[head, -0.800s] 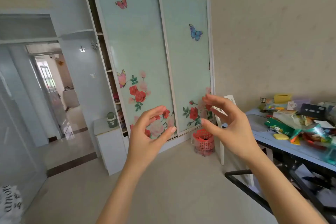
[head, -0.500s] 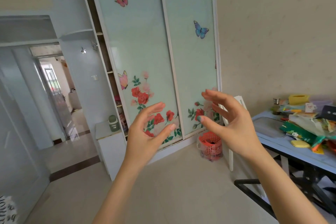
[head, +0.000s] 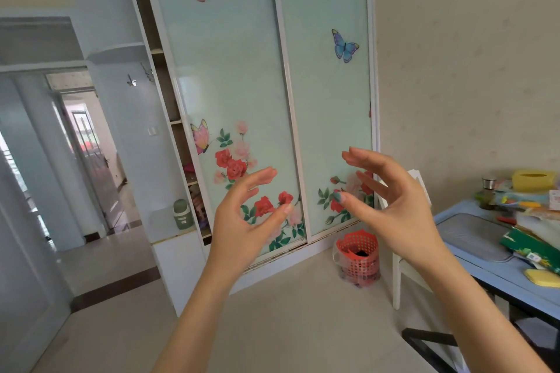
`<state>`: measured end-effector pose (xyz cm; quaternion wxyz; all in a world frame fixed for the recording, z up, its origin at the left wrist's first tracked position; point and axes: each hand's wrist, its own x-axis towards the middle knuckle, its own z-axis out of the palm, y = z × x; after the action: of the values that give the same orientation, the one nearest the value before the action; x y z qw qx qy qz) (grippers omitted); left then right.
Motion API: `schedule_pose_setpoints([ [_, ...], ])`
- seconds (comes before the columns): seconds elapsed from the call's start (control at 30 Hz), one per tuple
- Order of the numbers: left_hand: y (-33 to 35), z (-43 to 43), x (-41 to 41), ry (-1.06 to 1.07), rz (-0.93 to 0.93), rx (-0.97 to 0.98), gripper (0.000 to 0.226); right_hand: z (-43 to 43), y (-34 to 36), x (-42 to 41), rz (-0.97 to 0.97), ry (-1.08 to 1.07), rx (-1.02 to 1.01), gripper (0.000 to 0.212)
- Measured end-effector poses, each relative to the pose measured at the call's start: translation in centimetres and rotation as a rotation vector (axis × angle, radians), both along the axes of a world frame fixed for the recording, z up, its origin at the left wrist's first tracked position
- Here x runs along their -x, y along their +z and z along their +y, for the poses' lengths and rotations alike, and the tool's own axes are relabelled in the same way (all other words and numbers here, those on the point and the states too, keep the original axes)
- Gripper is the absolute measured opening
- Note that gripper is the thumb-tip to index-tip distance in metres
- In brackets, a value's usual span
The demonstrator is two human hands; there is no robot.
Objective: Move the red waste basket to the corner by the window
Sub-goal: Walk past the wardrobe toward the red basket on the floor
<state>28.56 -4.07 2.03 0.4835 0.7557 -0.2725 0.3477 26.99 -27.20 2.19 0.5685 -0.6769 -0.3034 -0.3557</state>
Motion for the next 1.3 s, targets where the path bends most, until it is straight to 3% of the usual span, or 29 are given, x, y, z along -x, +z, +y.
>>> schedule_pose_setpoints([
  [0.37, -1.4, 2.3, -12.6, -0.006, 0.007, 0.023, 0.050, 2.2, -1.1, -10.7, 0.047, -0.060, 0.038, 0.053],
  [0.4, -1.8, 3.8, -17.4, -0.043, 0.006, 0.041, 0.051, 3.7, -1.4, -15.3, 0.030, -0.098, 0.044, 0.053],
  [0.83, 0.3, 11.6, -38.4, -0.151, -0.001, -0.010, 0.052, 12.8, 0.2, -35.2, 0.056, -0.146, 0.001, 0.052],
  [1.3, -1.5, 15.0, -56.1, -0.199, -0.008, 0.006, 0.052, 16.1, -1.4, -51.6, 0.090, -0.201, -0.005, 0.054],
])
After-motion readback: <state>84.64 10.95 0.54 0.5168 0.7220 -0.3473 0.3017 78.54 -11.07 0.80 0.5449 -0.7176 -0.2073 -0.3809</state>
